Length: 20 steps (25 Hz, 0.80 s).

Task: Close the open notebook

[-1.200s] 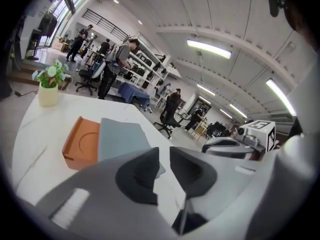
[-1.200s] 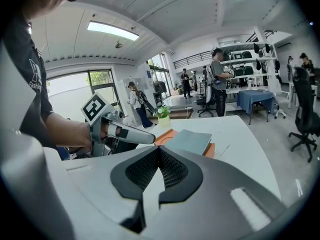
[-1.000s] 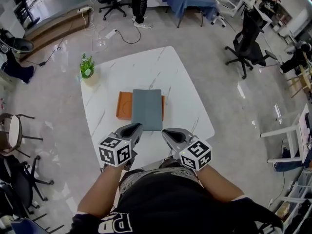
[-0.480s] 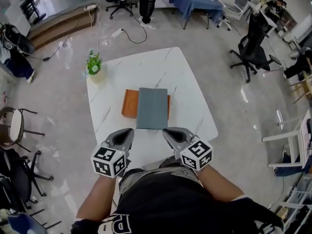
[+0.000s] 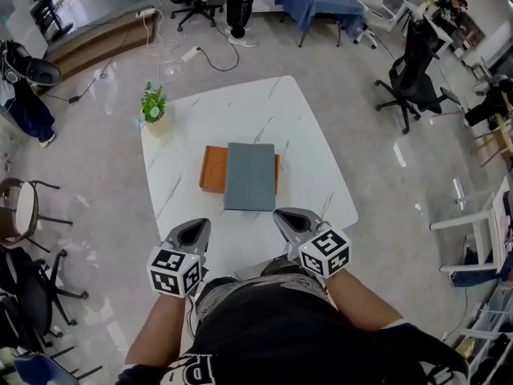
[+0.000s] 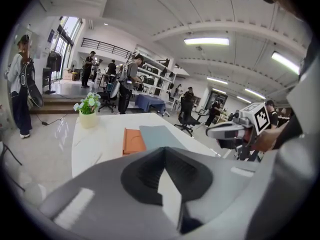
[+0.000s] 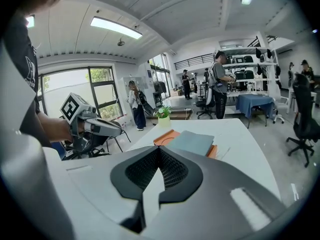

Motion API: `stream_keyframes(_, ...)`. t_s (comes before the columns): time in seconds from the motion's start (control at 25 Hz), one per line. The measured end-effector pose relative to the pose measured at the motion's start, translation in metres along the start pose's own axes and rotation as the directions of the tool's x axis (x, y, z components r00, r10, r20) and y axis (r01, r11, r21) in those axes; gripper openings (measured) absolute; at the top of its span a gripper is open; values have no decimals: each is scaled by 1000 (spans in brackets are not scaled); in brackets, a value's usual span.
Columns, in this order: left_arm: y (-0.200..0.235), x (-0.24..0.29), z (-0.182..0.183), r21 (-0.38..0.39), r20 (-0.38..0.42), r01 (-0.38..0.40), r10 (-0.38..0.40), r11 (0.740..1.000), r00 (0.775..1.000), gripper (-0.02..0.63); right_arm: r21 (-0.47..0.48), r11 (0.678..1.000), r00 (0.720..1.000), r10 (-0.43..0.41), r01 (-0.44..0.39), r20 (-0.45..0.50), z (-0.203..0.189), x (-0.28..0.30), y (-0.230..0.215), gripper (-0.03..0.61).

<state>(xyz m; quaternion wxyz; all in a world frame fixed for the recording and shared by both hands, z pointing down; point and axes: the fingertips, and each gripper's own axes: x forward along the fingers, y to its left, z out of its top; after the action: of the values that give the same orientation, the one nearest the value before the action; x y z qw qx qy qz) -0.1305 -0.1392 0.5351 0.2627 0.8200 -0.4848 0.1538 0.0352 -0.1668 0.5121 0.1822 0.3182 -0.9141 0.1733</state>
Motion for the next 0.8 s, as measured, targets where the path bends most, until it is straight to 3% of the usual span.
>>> stream_keyframes(0.36, -6, 5, -5, 6, -10, 3, -3, 1000, 1000, 58, 21, 999, 999, -36, 37, -24, -17, -9, -10, 0)
stream_keyframes(0.8, -7, 9, -3, 13, -3, 23, -23, 1000, 1000, 58, 21, 999, 999, -23, 24, -43, -23, 0, -2, 0)
